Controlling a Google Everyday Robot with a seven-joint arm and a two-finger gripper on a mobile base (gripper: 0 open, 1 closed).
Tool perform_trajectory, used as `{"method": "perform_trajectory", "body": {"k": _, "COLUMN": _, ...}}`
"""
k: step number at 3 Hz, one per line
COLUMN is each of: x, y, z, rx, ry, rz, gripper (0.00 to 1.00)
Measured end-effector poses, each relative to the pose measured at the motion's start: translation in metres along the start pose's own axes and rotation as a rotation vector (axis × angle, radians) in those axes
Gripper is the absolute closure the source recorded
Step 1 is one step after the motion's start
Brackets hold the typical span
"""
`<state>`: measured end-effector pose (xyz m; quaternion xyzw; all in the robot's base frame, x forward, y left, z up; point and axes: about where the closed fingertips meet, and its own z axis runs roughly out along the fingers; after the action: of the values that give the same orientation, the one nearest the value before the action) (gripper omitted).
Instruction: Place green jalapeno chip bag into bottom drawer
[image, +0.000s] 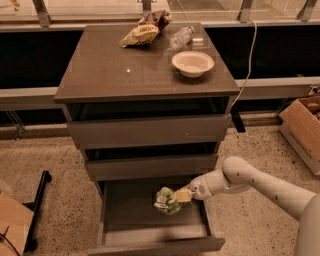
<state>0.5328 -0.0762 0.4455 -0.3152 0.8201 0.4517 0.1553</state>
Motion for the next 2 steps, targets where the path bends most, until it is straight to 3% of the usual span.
{"method": "perform_trajectory", "body": {"k": 2, "x": 0.047, "y": -0.104, "z": 0.022, "rx": -0.073, "ry": -0.089, "rz": 0.142, "gripper": 1.00}}
